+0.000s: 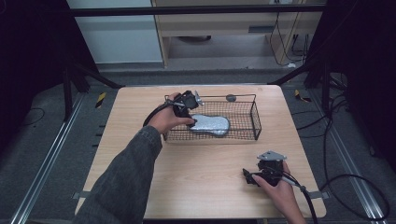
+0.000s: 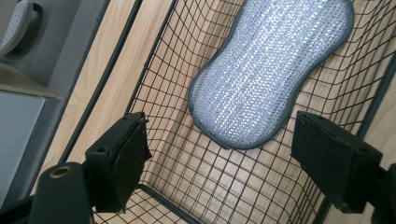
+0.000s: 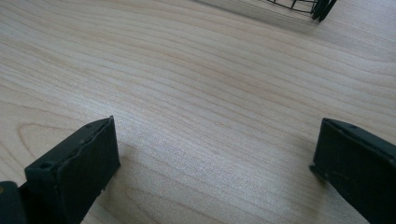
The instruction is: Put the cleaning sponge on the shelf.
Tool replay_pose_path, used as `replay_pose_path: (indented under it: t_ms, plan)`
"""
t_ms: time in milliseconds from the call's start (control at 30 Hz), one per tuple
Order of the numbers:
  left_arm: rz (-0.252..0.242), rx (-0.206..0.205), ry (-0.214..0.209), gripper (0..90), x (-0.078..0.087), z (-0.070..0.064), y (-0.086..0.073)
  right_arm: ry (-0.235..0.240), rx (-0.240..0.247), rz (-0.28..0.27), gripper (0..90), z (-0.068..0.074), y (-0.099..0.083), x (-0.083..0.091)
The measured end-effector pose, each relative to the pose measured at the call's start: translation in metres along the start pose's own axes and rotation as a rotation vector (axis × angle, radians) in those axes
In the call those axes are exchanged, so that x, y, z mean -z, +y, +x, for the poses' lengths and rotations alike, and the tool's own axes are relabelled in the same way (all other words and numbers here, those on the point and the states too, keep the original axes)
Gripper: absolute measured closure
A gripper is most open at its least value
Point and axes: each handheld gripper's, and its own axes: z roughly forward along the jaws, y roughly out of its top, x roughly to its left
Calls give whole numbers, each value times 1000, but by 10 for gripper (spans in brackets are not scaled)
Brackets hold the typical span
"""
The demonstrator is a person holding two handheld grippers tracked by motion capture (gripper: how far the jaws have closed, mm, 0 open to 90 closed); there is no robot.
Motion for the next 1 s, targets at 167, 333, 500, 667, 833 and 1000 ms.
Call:
replay_pose_path:
  t_ms: [167, 333, 500, 667, 833, 1000]
  plan:
    - [-15, -2, 2, 163, 3, -3, 2, 0, 1, 0, 4, 0, 0, 0]
    - [-31, 5, 0, 151, 7, -5, 2, 0, 1, 0, 4, 0, 0, 0]
    - [-44, 13, -4, 129, 10, -8, 1, 0, 0, 0, 4, 0, 0, 0]
    - [-58, 27, -6, 88, 14, -11, -2, 0, 1, 0, 4, 0, 0, 0]
    - [-81, 52, -12, 60, 18, -16, -4, 0, 1, 1, 4, 0, 0, 0]
    - [-103, 76, -23, 45, 23, -21, -7, -1, 1, 1, 4, 0, 0, 0]
